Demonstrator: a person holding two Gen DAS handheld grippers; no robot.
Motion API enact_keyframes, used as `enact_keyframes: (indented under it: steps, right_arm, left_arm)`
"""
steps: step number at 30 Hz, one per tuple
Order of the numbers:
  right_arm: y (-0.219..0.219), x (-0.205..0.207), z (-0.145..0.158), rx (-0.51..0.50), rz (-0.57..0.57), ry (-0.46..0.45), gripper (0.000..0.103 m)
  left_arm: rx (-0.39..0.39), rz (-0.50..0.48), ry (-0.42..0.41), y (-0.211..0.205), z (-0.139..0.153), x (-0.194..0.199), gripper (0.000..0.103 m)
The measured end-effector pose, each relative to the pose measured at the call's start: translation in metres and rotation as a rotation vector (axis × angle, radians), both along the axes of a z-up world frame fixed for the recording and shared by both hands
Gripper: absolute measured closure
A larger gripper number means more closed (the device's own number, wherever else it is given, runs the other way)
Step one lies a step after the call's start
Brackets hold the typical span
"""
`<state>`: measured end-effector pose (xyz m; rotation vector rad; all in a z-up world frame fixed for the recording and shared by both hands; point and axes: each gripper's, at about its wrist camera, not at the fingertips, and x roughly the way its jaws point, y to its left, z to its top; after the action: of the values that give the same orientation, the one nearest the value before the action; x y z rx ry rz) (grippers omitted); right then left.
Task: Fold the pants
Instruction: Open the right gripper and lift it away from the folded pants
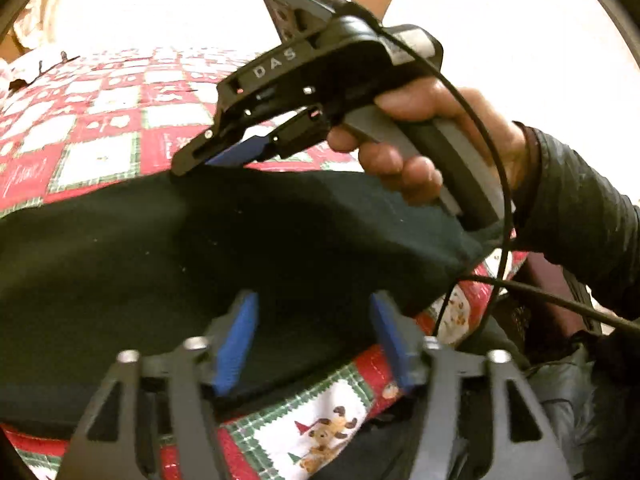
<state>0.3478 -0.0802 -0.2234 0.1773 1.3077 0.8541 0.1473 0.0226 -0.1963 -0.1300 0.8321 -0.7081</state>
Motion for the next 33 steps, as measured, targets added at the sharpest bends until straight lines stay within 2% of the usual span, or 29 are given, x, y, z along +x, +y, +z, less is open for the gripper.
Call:
enact_keyframes:
  steps: [1, 2, 3, 5, 12, 13, 15, 17, 18, 20, 23, 26, 31, 33]
  right_arm:
    - [-0.001, 0.001, -0.002, 0.009, -0.007, 0.008, 0.068]
    - [-0.001, 0.003, -0.004, 0.022, -0.014, 0.026, 0.075]
    - [-0.001, 0.003, -0.006, 0.036, -0.023, 0.042, 0.089]
    - [-0.002, 0.001, -0.005, 0.057, -0.042, 0.035, 0.091]
    - [-0.010, -0.005, 0.015, 0.110, -0.071, -0.048, 0.095]
    - [-0.015, -0.002, 0.018, 0.112, -0.092, -0.068, 0.103]
    - [-0.027, 0.012, 0.022, 0.068, -0.174, -0.121, 0.103]
    - [-0.040, 0.022, 0.023, 0.106, -0.203, -0.089, 0.103]
    - [-0.043, 0.022, 0.024, 0.134, -0.187, -0.067, 0.103]
    - [-0.041, 0.012, 0.030, 0.105, -0.134, -0.090, 0.103]
    - [-0.042, -0.004, 0.031, 0.087, -0.093, -0.090, 0.102]
    - [-0.052, -0.020, 0.029, 0.015, -0.095, -0.136, 0.102]
    - [-0.110, -0.054, 0.026, 0.011, -0.150, -0.144, 0.102]
    - [-0.144, -0.072, 0.030, -0.005, -0.197, -0.167, 0.102]
  left_arm:
    - [-0.006, -0.007, 0.026, 0.000, -0.006, 0.002, 0.035]
    - [-0.002, -0.011, 0.049, 0.000, -0.011, 0.003, 0.035]
    - [0.003, -0.012, 0.047, -0.001, -0.016, 0.003, 0.035]
    - [0.014, -0.023, 0.032, -0.001, -0.017, 0.001, 0.035]
    - [0.001, -0.025, 0.054, -0.003, -0.018, 0.005, 0.035]
    - [0.006, -0.027, 0.057, -0.005, -0.019, 0.007, 0.035]
    - [0.013, -0.029, 0.052, -0.006, -0.020, 0.006, 0.035]
    - [0.024, -0.034, 0.048, -0.006, -0.019, 0.003, 0.035]
    - [0.030, -0.040, 0.049, -0.008, -0.019, 0.003, 0.033]
    - [0.032, -0.062, 0.054, -0.012, -0.020, 0.001, 0.028]
    - [0.066, -0.080, 0.037, -0.015, -0.021, -0.002, 0.028]
    - [0.084, -0.088, 0.038, -0.015, -0.023, -0.006, 0.027]
    - [0.139, -0.117, 0.009, -0.022, -0.020, -0.013, 0.025]
    - [0.126, -0.106, 0.007, -0.023, -0.012, -0.014, 0.025]
